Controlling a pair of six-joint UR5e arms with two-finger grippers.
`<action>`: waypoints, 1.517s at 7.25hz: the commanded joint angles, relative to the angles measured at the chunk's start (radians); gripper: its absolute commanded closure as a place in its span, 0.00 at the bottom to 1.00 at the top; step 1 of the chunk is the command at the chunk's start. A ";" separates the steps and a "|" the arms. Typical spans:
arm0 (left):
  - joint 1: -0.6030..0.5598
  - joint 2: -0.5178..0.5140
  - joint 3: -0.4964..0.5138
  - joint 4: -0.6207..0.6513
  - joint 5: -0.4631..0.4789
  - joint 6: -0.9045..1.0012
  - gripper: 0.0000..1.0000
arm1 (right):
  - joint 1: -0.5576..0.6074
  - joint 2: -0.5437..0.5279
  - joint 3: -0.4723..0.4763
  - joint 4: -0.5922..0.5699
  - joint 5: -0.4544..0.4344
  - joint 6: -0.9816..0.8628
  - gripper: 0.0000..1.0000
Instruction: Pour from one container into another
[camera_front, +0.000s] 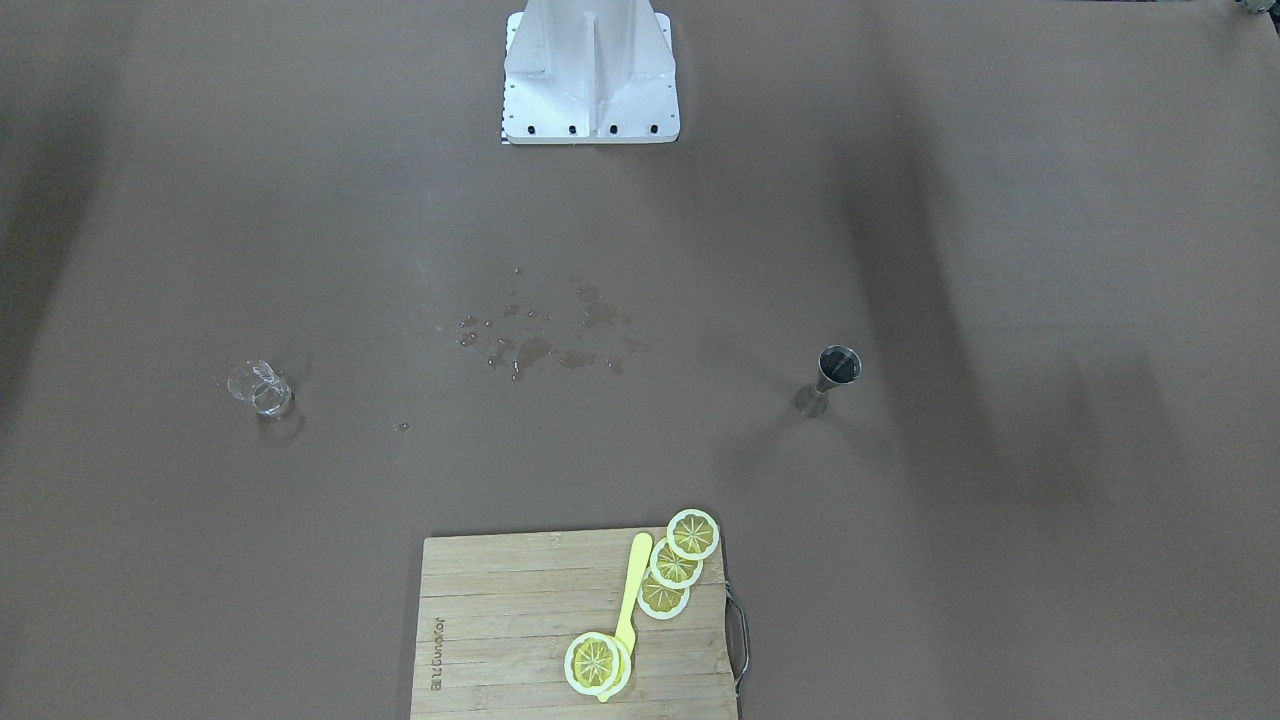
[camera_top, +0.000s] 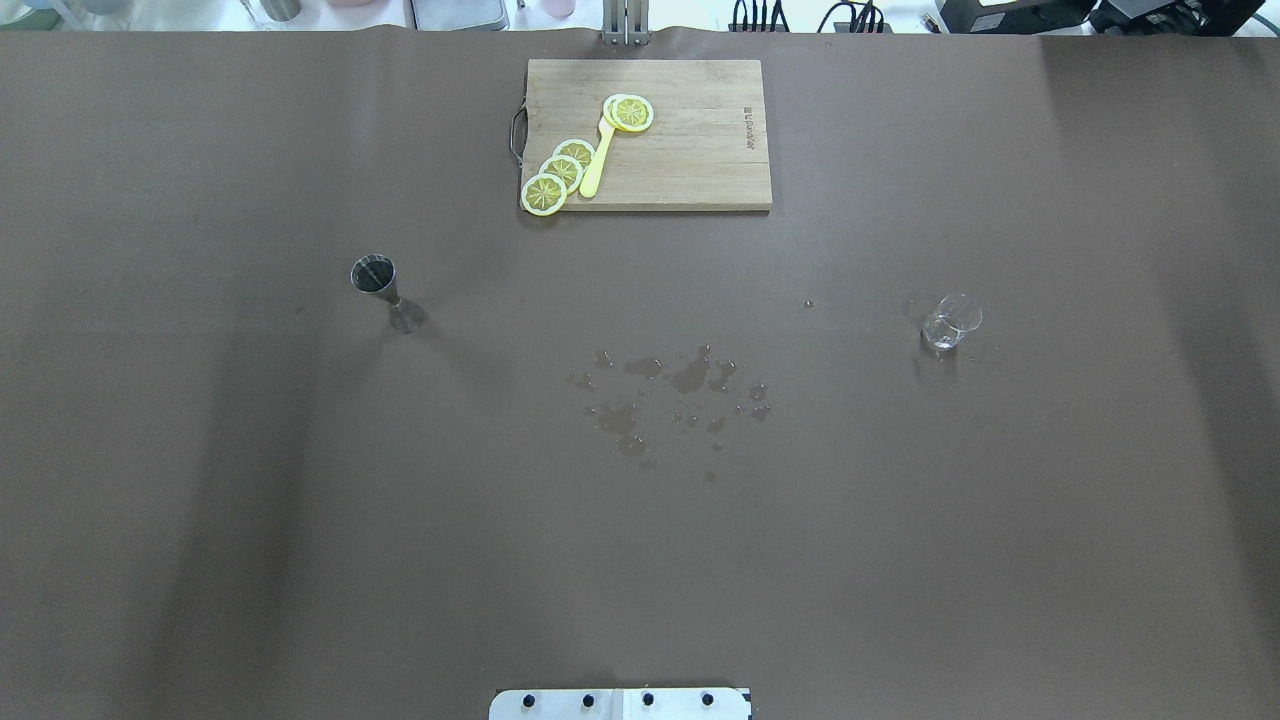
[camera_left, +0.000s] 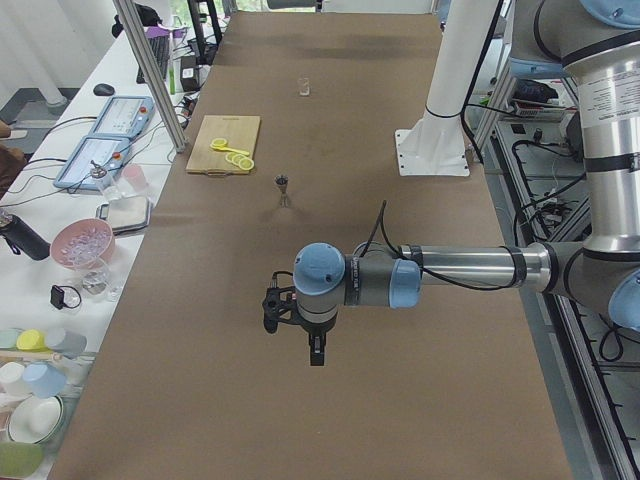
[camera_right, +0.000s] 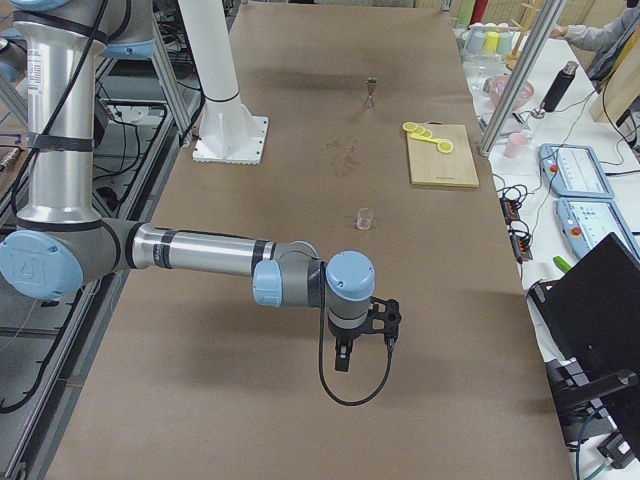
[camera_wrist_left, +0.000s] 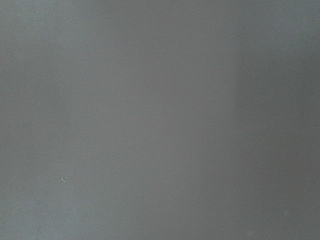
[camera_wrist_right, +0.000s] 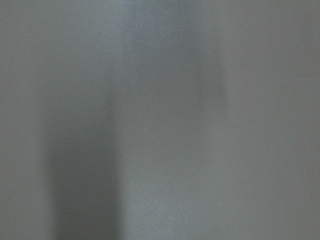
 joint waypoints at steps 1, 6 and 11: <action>-0.003 -0.013 0.030 -0.001 0.012 0.001 0.01 | -0.027 0.006 0.009 0.039 0.009 -0.002 0.00; -0.030 -0.001 -0.069 0.086 0.006 -0.003 0.01 | -0.116 0.009 -0.014 0.411 0.181 -0.002 0.00; 0.034 -0.223 -0.272 0.351 0.003 -0.439 0.01 | -0.271 0.102 -0.025 0.566 0.114 0.001 0.00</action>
